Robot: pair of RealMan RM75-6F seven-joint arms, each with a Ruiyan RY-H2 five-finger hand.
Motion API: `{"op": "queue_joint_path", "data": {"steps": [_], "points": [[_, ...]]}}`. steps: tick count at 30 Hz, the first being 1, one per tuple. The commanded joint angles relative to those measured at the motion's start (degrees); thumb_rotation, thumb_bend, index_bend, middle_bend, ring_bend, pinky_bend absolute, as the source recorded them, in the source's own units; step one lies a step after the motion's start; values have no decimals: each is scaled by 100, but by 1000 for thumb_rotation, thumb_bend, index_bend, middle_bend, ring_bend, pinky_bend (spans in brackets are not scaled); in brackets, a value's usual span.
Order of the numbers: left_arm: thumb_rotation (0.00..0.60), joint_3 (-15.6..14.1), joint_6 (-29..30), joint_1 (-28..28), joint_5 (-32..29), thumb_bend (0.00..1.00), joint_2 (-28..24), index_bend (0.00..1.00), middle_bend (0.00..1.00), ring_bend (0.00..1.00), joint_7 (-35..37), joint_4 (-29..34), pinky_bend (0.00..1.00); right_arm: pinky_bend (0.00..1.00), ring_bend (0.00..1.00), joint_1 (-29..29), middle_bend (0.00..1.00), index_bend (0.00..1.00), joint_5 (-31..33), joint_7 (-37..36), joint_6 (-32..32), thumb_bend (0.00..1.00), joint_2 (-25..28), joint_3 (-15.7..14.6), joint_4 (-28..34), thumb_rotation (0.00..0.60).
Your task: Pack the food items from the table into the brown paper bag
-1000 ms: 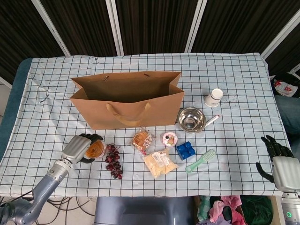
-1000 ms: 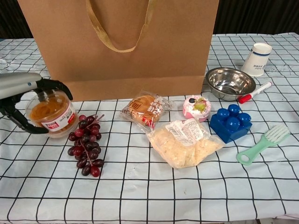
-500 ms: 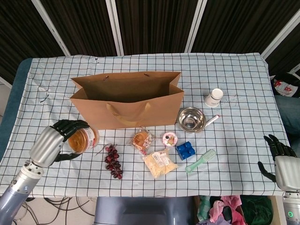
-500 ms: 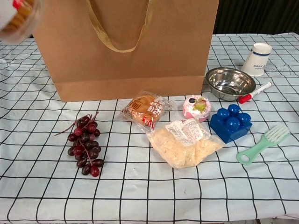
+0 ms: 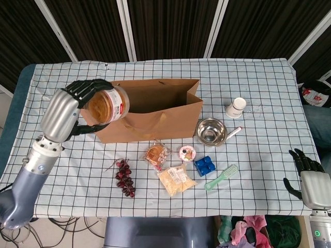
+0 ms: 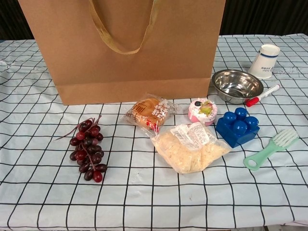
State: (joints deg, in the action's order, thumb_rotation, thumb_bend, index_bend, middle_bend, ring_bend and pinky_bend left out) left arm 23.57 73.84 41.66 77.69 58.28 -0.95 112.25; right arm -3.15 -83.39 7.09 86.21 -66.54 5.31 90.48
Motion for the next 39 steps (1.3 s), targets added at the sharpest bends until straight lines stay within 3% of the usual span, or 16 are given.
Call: {"op": "queue_joint_path", "data": {"steps": [1,5,10,13,14,16,18,26,28,32,35,36,37,39], "points": [[600,345,-510,594,-709,323,363,363,419,308,-623,-401,381,240,201,-11,107,119,45,17,-38,267,-28,5,-46,600],[600,411,-859,1044,-1507,322,826,363,417,308,-1117,-818,380,240,201,-24,107,119,83,88,-66,267,-66,10,-115,600],[600,345,-969,1302,-1973,317,1222,330,398,305,-1433,-1140,374,241,201,-9,107,119,93,53,-10,267,-56,40,-123,600],[600,283,-1023,1372,-2150,214,1333,212,307,221,-1581,-1248,318,240,201,3,107,119,117,24,11,267,-35,58,-125,600],[600,246,-1082,1396,-2269,139,1353,158,243,149,-1654,-1244,262,240,201,7,107,119,130,12,13,267,-30,64,-128,600],[600,236,-1186,1424,-2438,38,1314,83,134,39,-1709,-1138,116,240,201,7,107,119,127,-1,11,268,-21,62,-122,600],[600,262,-1201,1429,-2509,1,1277,37,56,0,-1710,-1049,13,240,201,7,107,119,116,-9,18,268,-15,61,-115,600],[600,437,-1029,1058,-2543,0,529,16,26,0,-1507,3,0,240,201,36,107,120,88,-43,102,267,29,77,-67,600],[600,411,-863,760,-2307,0,178,23,44,0,-1375,355,0,241,201,51,107,120,98,-68,139,266,48,95,-55,600],[600,71,-317,-94,-1410,0,-447,72,71,0,-1030,884,0,240,201,65,107,121,100,-61,175,267,67,107,-43,600],[600,-454,128,-893,-335,0,-776,77,71,0,-356,916,0,240,201,66,107,121,106,-29,181,267,63,111,-41,600],[600,-730,274,-1186,180,0,-849,77,71,0,0,771,0,240,201,66,107,121,113,-13,178,267,58,111,-37,600],[600,-1228,392,-1576,822,0,-897,78,72,0,401,488,0,240,201,57,107,121,105,-3,165,267,47,105,-17,600],[600,-1770,695,-1932,1832,0,-819,84,72,0,1159,-257,0,240,201,47,107,121,90,21,153,268,33,97,9,600]]}}
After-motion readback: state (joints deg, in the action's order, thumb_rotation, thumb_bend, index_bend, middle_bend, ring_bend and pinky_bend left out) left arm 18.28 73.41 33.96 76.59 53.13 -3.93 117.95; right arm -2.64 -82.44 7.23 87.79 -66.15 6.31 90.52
